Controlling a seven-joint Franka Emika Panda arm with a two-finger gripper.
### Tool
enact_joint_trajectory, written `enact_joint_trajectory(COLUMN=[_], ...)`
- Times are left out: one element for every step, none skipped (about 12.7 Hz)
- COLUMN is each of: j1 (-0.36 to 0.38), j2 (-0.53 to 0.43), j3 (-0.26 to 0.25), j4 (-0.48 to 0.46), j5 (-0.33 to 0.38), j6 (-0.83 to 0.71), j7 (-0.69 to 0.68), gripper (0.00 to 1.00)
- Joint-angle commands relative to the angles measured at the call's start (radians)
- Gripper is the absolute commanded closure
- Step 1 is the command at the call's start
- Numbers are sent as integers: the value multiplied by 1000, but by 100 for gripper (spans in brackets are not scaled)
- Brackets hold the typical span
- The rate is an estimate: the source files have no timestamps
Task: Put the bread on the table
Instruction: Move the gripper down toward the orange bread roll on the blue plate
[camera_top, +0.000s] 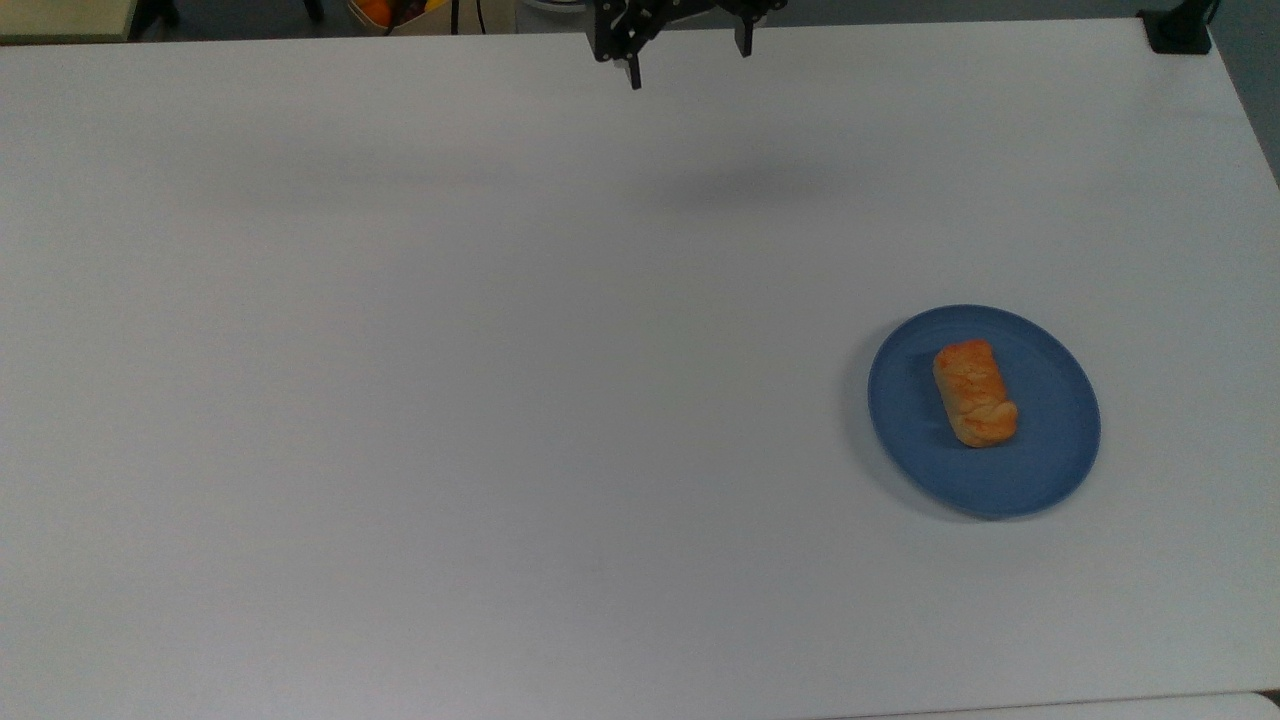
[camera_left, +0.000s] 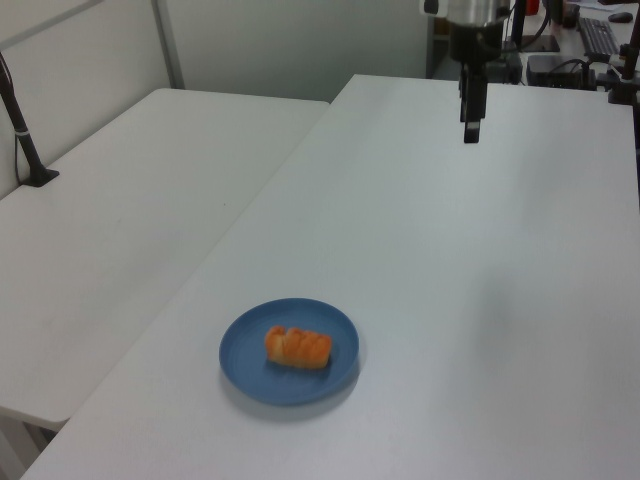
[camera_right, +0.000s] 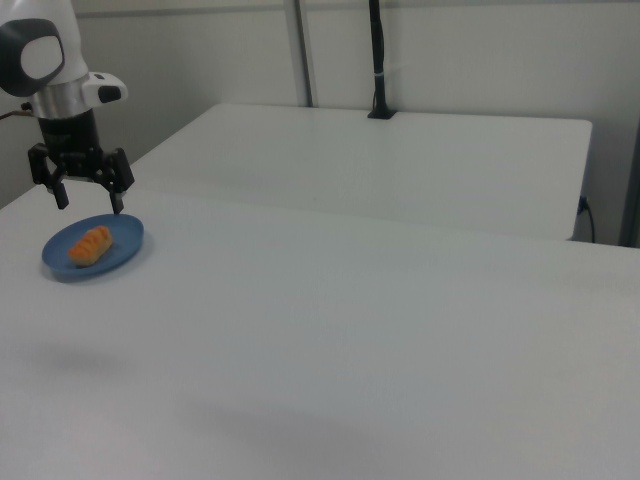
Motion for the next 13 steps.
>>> enact_joint_trajectory(j1=[71, 86, 108, 132, 148, 174, 192, 203, 212, 229, 243, 258, 272], j2=[158, 198, 257, 322, 362, 409, 425, 437, 457, 474, 486, 506, 522], j3=[-8, -8, -8, -9, -11, -17, -17, -15, -11, -9, -9, -9, -8], j4=[195, 250, 313, 391, 436, 461, 461, 460, 459, 458, 458, 450, 449], j5=[4, 2, -1, -2, -4, -9, -16, -22, -30, -44, -53, -58, -59], j6=[-21, -25, -15, -10, -6, 37, 92, 149, 199, 246, 290, 353, 384], j7=[167, 204, 244, 258, 266, 290, 319, 350, 374, 388, 396, 407, 410], gripper=[0, 0, 0, 0, 0, 0, 0, 0, 0, 0, 0, 0, 0])
